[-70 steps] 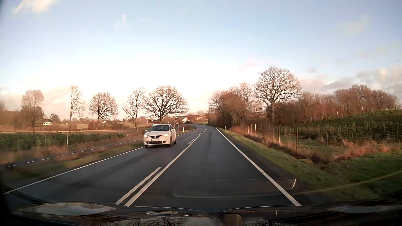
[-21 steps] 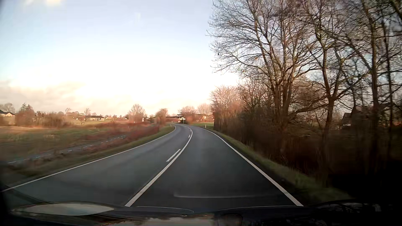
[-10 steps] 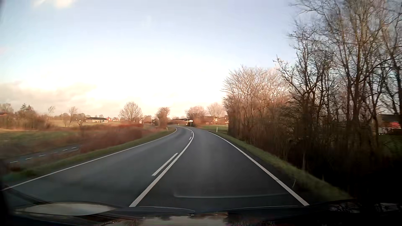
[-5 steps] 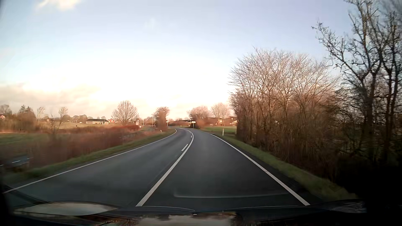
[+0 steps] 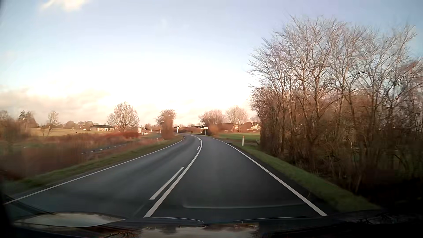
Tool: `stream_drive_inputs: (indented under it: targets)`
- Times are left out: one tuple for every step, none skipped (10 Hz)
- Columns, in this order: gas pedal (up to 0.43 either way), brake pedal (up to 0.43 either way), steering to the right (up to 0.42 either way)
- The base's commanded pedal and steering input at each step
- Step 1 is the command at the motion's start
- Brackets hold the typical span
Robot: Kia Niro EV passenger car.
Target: Follow the waypoints while adhering to traffic rules and regulations
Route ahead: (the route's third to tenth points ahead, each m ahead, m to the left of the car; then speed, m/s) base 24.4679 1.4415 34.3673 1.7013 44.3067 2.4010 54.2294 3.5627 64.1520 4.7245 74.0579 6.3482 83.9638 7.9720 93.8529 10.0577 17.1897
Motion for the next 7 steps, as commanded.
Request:
stream_drive_inputs:
  targets:
    - [0.169, 0.000, -0.002]
    - [0.157, 0.000, -0.004]
    - [0.150, 0.000, -0.006]
    - [0.150, 0.000, -0.008]
    - [0.150, 0.000, -0.009]
    - [0.150, 0.000, -0.009]
    - [0.150, 0.000, -0.009]
